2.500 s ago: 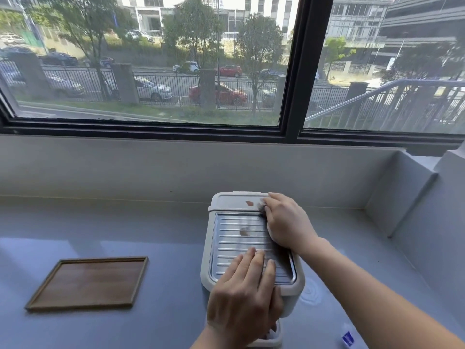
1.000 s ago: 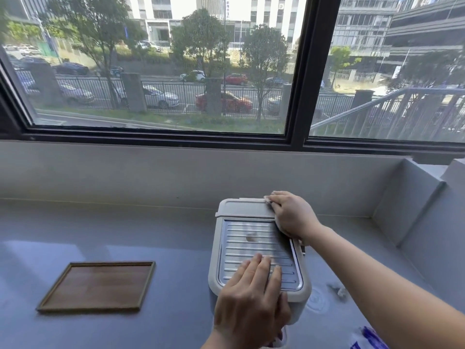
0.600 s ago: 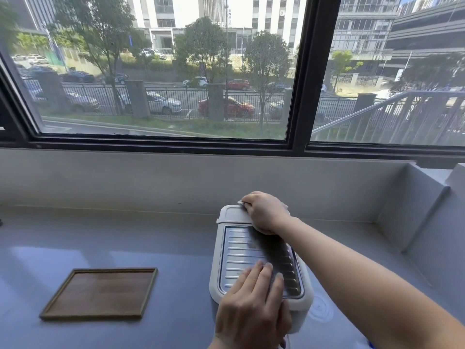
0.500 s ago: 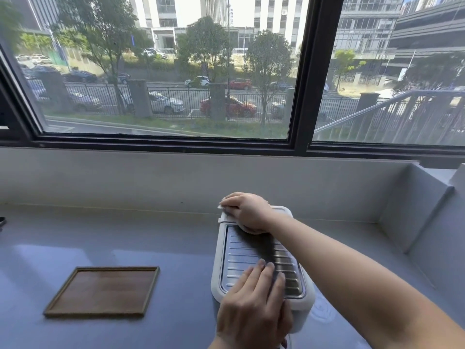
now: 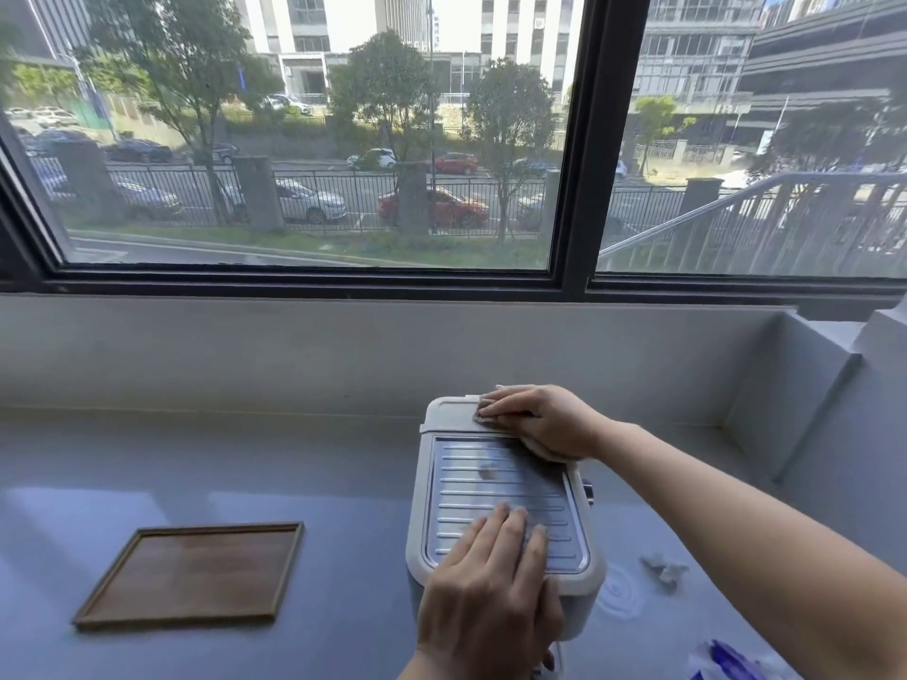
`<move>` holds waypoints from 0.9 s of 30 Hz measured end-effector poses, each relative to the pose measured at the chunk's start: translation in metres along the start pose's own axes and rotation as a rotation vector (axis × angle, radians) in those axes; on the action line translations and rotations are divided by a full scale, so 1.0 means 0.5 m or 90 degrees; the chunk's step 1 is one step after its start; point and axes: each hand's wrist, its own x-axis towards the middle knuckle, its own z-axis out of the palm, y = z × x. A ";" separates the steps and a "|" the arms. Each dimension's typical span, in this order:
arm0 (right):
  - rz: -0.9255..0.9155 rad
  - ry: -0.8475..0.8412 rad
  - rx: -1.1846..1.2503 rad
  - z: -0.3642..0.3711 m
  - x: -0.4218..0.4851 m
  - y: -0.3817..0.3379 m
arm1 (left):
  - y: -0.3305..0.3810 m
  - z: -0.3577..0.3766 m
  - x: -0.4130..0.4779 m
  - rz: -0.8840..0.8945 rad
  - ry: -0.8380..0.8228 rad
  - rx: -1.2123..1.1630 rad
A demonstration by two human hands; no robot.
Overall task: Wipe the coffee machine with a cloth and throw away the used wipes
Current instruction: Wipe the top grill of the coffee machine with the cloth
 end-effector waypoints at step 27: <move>0.168 0.206 -0.188 0.044 -0.044 -0.030 | 0.006 -0.011 0.006 0.006 -0.007 0.032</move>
